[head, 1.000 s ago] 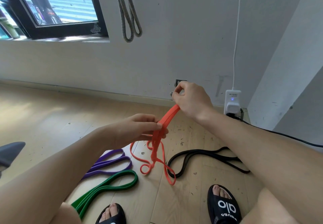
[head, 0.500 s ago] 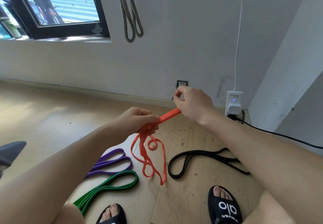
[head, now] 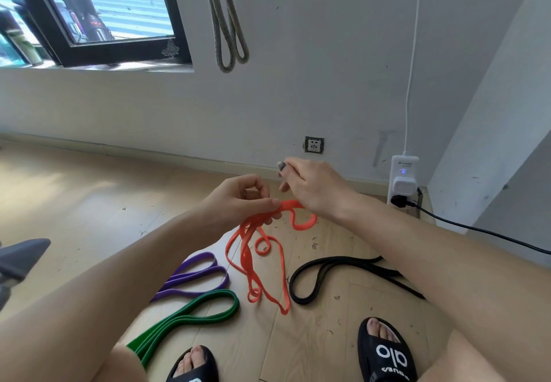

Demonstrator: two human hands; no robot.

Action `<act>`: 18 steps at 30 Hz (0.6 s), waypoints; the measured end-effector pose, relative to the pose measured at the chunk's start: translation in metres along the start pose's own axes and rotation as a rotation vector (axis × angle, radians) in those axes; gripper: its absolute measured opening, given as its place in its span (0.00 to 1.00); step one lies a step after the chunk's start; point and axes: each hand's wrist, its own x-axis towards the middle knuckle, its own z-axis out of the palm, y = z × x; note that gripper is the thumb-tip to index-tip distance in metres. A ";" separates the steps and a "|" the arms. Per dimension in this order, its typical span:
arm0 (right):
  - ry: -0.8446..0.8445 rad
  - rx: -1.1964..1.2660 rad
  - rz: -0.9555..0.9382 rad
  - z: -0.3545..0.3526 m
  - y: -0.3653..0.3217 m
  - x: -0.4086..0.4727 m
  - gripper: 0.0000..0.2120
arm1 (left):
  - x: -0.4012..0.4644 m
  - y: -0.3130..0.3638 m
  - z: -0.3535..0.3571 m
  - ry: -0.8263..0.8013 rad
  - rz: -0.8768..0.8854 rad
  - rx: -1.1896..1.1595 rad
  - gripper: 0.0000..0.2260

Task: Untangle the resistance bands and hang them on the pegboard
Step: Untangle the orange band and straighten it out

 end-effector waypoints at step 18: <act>0.096 0.303 0.092 -0.003 -0.007 0.000 0.09 | 0.002 -0.002 -0.002 -0.086 0.038 0.141 0.11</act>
